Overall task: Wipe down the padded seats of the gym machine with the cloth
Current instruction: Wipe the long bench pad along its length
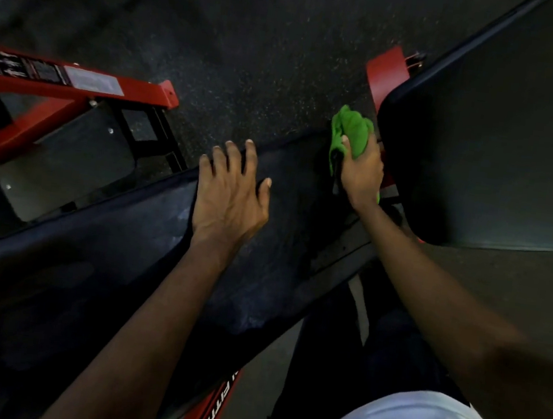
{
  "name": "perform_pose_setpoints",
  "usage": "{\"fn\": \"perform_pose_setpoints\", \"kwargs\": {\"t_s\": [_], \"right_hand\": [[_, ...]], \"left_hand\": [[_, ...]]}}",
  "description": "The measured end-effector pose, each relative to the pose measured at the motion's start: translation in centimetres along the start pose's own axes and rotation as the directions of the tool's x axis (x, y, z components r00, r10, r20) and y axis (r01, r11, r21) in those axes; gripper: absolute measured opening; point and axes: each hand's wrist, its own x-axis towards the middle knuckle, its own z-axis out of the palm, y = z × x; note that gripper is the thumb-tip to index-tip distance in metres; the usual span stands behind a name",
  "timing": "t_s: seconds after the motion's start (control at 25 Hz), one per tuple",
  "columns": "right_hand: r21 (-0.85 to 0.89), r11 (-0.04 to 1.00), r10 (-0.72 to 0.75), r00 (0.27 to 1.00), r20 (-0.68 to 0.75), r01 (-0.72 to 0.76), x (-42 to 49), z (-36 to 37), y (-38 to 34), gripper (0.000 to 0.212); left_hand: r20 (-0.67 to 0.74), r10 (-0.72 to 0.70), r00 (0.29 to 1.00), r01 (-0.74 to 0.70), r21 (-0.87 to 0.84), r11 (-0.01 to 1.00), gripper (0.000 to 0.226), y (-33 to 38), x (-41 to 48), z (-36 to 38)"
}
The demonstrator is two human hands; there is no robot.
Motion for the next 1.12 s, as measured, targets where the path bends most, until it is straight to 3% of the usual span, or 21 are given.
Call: {"fn": "perform_pose_setpoints", "kwargs": {"t_s": [0.08, 0.2, 0.32, 0.4, 0.52, 0.64, 0.84, 1.0, 1.04, 1.12], "right_hand": [[-0.029, 0.998, -0.050, 0.999, 0.020, 0.050, -5.3, -0.1, 0.6, 0.055], [-0.004, 0.958, -0.283, 0.943, 0.176, 0.288, -14.7, -1.3, 1.9, 0.052], [0.098, 0.925, -0.379, 0.893, 0.245, 0.366, -15.2, -1.8, 2.9, 0.047], [0.123, 0.949, -0.310, 0.934, 0.179, 0.291, -11.6, -1.4, 2.6, 0.046], [0.065, 0.996, -0.070, 0.997, 0.038, 0.068, -4.7, -0.6, 2.3, 0.057], [0.071, 0.990, 0.121, 0.993, -0.009, -0.120, -2.1, -0.3, 1.9, 0.067], [0.035, 0.999, 0.002, 0.999, 0.032, -0.003, -13.8, 0.3, 0.8, 0.067], [0.167, 0.928, -0.363, 0.912, 0.194, 0.334, -22.1, -1.6, 1.8, 0.044], [0.182, 0.924, -0.369, 0.909, 0.192, 0.337, -20.8, -2.1, 2.9, 0.043], [0.132, 0.980, -0.168, 0.979, 0.114, 0.152, -16.7, -2.7, 5.3, 0.047]], "left_hand": [[-0.001, 0.000, 1.000, 0.000, 0.010, 1.000, 0.069, 0.1, 0.0, 0.1], [-0.012, 0.000, 1.000, 0.000, 0.010, 1.000, 0.069, 0.1, 0.2, 0.2], [-0.013, -0.002, 1.000, 0.002, 0.003, 1.000, 0.069, 0.2, 0.2, 0.2], [-0.003, -0.001, 1.000, 0.001, 0.015, 1.000, 0.069, 0.3, 0.1, 0.2], [-0.010, 0.003, 1.000, -0.003, 0.014, 1.000, 0.069, 0.1, 0.2, 0.4], [-0.024, 0.007, 1.000, -0.007, 0.008, 1.000, 0.069, 0.1, 0.1, 0.3], [-0.034, 0.013, 0.999, -0.011, 0.032, 0.999, 0.070, 0.2, 0.2, 0.5], [-0.048, 0.016, 0.999, -0.014, 0.035, 0.999, 0.071, 0.2, 0.2, 0.7], [-0.049, 0.020, 0.999, -0.019, 0.030, 0.999, 0.071, 0.3, 0.2, 0.6], [-0.058, 0.028, 0.998, -0.026, 0.026, 0.999, 0.071, 0.3, 0.1, 0.6]]}}
